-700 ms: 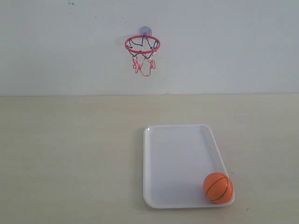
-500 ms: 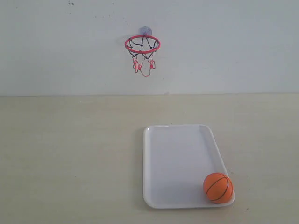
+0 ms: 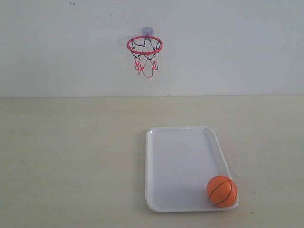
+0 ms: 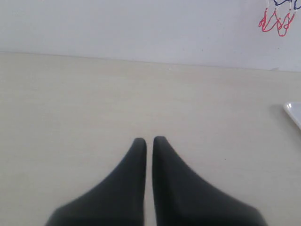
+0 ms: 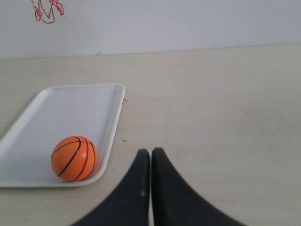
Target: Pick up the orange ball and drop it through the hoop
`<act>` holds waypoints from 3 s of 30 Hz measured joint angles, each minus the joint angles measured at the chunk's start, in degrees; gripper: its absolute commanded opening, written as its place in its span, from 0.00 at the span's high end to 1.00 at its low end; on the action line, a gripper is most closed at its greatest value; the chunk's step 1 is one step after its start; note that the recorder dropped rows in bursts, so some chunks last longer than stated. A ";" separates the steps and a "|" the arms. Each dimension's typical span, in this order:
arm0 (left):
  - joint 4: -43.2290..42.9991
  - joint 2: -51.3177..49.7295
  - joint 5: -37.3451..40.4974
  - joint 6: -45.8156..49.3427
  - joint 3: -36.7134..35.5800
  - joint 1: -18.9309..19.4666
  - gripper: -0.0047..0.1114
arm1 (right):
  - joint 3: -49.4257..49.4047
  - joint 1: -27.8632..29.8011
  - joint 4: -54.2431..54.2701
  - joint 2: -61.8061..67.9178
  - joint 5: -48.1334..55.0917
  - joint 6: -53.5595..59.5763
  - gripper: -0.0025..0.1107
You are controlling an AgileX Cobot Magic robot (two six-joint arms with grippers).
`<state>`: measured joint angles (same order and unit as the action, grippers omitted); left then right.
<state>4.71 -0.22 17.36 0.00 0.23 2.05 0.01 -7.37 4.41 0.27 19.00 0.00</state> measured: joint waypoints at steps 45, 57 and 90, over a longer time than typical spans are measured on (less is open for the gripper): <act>0.00 0.00 0.00 0.00 0.00 0.00 0.92 | 0.00 0.00 -0.38 -0.04 -36.11 -3.80 0.98; 0.00 0.00 0.00 0.00 0.00 0.00 0.92 | 14.31 0.00 2.32 3.92 -32.00 0.00 0.98; 0.00 0.00 0.00 0.00 0.00 0.00 0.92 | 74.90 -17.78 -0.79 92.98 40.81 12.22 0.82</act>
<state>4.71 -0.22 17.36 0.00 0.23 2.05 74.91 -25.15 3.62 93.26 59.80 12.22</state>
